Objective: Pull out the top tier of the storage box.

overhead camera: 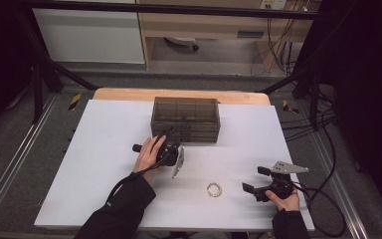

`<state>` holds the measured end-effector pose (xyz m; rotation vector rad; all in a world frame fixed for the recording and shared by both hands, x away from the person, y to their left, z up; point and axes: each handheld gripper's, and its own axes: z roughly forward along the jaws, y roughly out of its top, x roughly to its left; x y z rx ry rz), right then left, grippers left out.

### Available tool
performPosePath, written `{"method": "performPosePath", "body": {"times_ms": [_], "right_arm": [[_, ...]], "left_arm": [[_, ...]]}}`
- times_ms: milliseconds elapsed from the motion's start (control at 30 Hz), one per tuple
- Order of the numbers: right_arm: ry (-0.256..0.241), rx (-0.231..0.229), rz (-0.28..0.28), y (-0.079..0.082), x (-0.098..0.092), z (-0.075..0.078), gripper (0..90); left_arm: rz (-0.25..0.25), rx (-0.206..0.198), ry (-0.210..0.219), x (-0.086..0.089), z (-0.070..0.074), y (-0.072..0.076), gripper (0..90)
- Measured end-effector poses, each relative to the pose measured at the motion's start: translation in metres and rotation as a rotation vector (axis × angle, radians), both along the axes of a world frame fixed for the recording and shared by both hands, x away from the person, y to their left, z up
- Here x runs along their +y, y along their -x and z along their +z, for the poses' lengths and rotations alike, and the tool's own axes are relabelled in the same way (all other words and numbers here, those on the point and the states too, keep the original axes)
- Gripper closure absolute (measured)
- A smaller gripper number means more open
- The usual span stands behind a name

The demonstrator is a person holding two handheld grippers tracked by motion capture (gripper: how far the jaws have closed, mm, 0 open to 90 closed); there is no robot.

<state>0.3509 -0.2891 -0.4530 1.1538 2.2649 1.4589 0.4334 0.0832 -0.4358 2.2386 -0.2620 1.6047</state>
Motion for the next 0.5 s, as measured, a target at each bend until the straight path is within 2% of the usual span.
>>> {"method": "performPosePath", "body": {"times_ms": [500], "right_arm": [[-0.002, -0.004, -0.001, 0.0001, -0.0005, 0.0003, 0.5]], "left_arm": [[0.006, -0.051, -0.016, -0.0089, -0.0083, -0.0074, 42.1]]}}
